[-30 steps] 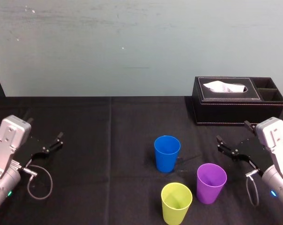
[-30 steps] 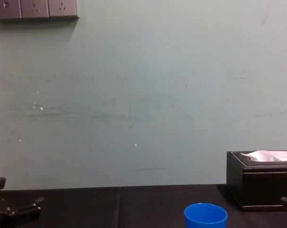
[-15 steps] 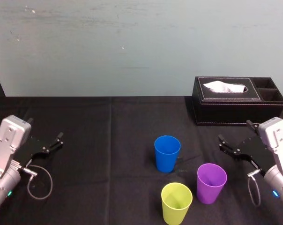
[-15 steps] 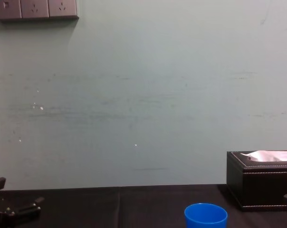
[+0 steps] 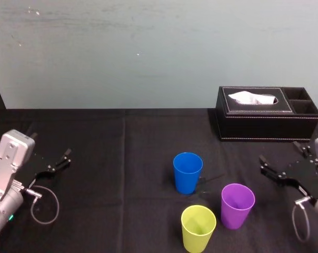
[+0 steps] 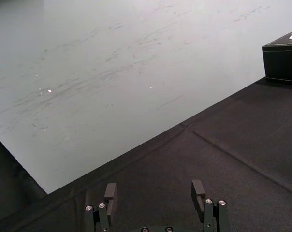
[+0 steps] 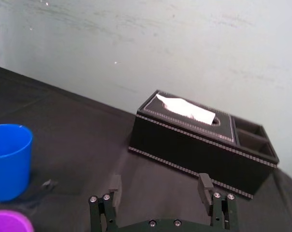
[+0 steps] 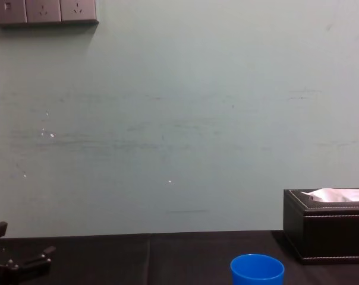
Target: Stack the three plastic cups sequentially using one hand.
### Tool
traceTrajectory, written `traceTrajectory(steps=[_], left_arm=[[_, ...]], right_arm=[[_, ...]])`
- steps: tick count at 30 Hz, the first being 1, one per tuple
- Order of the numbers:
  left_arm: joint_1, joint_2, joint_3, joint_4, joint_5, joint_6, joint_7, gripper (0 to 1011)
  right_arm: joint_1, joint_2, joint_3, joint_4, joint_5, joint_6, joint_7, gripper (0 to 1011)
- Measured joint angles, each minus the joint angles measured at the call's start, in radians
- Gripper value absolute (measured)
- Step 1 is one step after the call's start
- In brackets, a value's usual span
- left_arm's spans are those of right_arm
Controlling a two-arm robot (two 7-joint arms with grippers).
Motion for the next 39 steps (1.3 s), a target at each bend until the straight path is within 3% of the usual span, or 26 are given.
traceTrajectory(steps=[8, 12, 18, 26, 39], left_arm=[[0.0, 0.0, 0.0, 0.0, 0.0, 0.0, 0.0, 1000], [0.0, 0.0, 0.0, 0.0, 0.0, 0.0, 0.0, 1000], [0.0, 0.0, 0.0, 0.0, 0.0, 0.0, 0.0, 1000], [0.0, 0.0, 0.0, 0.0, 0.0, 0.0, 0.0, 1000], [0.0, 0.0, 0.0, 0.0, 0.0, 0.0, 0.0, 1000]], right_arm=[[-0.162, 0.067, 0.093, -0.156, 0.088, 0.098, 0.024, 1000], [-0.267, 0.107, 0.155, -0.24, 0.158, 0.177, 0.051, 1000], [-0.376, 0.138, 0.205, -0.316, 0.236, 0.275, 0.098, 1000], [-0.408, 0.133, 0.191, -0.356, 0.253, 0.323, 0.141, 1000], [-0.346, 0.078, 0.14, -0.35, 0.196, 0.348, 0.159, 1000]])
